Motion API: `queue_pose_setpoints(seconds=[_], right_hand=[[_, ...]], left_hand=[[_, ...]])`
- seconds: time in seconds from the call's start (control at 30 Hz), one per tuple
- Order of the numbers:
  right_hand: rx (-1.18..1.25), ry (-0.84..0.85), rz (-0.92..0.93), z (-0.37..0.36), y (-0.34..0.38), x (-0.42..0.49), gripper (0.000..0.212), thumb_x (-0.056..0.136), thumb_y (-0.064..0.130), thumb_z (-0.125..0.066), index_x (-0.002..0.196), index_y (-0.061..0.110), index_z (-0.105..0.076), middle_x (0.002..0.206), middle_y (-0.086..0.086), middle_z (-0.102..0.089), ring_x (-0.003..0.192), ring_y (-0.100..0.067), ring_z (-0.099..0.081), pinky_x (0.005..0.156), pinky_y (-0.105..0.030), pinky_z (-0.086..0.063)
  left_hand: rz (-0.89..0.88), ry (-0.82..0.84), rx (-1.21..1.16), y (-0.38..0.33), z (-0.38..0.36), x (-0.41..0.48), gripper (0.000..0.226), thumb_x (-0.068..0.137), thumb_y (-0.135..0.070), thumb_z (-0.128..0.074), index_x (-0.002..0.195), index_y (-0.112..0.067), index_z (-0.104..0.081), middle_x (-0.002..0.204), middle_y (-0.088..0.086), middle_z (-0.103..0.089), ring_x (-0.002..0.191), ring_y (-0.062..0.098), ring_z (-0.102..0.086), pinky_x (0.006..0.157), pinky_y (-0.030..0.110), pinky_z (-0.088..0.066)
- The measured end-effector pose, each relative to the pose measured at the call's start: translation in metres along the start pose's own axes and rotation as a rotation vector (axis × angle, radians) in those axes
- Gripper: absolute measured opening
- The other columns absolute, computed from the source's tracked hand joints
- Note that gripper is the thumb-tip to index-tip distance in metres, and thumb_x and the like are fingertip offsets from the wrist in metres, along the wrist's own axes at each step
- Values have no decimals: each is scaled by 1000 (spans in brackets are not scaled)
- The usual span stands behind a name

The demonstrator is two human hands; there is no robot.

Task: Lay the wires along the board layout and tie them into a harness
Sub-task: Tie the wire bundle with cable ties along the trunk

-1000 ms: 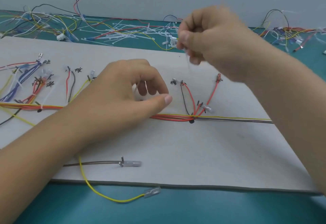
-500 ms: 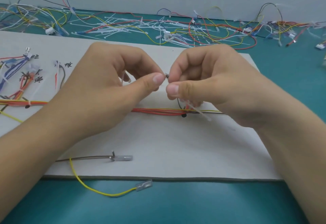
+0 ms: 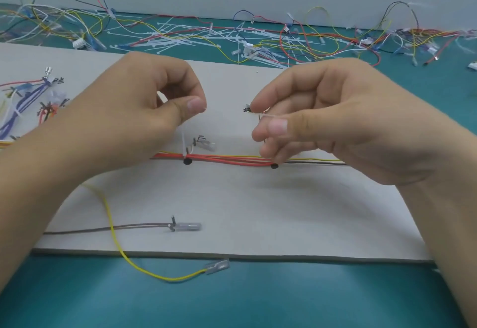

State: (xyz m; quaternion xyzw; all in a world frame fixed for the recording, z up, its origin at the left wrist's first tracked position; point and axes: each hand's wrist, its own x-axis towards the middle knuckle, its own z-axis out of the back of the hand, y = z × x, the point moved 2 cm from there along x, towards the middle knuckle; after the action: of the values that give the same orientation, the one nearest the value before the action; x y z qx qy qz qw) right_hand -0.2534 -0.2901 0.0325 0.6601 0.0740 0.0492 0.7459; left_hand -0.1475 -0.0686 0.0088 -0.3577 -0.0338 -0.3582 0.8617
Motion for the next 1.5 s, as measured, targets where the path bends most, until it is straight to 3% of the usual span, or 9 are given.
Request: queue_pose_setpoints(seconds=[0.2,0.33,0.53,0.67,0.73,0.93,1.17,1.3,1.5], right_hand=[[15,-137,91,2,1,-1,16,86,-11,-66,100,-4,-71,86,-21,-77,82,-34,-78,68,-33,-62],[41,-210,101,1,0,0,13,92,-8,-63,99,-2,-72,86,-19,-78,81,-32,-78,66,-32,-62],[10,-278,103,2,0,4,15,90,-3,-67,99,5,-75,87,-12,-79,84,-28,-77,73,-33,-63],[-8,-284,108,3,-1,4,17,91,-3,-65,96,8,-77,84,-9,-78,81,-22,-75,72,-31,-61],[-28,-273,108,2,-1,5,17,91,-2,-65,95,9,-77,83,-8,-77,79,-21,-73,70,-30,-59],[-46,-244,110,-2,-3,7,20,91,-2,-66,91,12,-79,81,-8,-76,73,-20,-70,67,-32,-56],[20,-170,46,-1,-6,9,17,80,5,-67,85,14,-81,80,-9,-76,70,-22,-70,65,-30,-56],[58,-212,33,4,-7,9,16,79,4,-67,84,13,-80,81,-9,-76,69,-22,-71,67,-30,-58],[79,-247,2,5,-7,9,8,82,6,-74,87,11,-77,81,-8,-76,68,-22,-72,66,-28,-57]], left_hand=[[47,-2,2,5,0,1,12,84,-46,-56,84,-40,-66,83,-27,-65,67,0,-57,63,24,-40],[41,33,9,6,-2,1,13,85,-49,-53,86,-42,-64,95,-18,-63,87,-3,-61,74,34,-47],[1,117,-11,5,-6,0,18,86,-53,-50,89,-42,-64,108,-18,-58,99,1,-61,80,38,-47],[-75,180,-46,-3,-7,-4,15,92,-45,-54,90,-37,-67,113,-18,-55,116,10,-55,94,25,-44],[-92,200,-83,-6,-8,-5,15,94,-37,-56,88,-33,-69,112,-17,-55,118,12,-55,92,14,-41],[-97,212,-223,-21,-10,-9,27,101,-33,-50,88,-29,-74,112,-13,-58,110,12,-58,76,6,-42],[-93,128,-260,-31,-15,-11,23,95,-28,-58,78,-30,-72,102,-13,-62,98,1,-60,79,9,-37],[-42,52,-282,-29,-13,-10,21,92,-29,-59,76,-31,-73,98,-12,-65,98,10,-61,81,24,-39],[-21,27,-277,-29,-13,-10,20,90,-30,-61,75,-32,-74,97,-15,-65,92,6,-60,75,18,-37]])
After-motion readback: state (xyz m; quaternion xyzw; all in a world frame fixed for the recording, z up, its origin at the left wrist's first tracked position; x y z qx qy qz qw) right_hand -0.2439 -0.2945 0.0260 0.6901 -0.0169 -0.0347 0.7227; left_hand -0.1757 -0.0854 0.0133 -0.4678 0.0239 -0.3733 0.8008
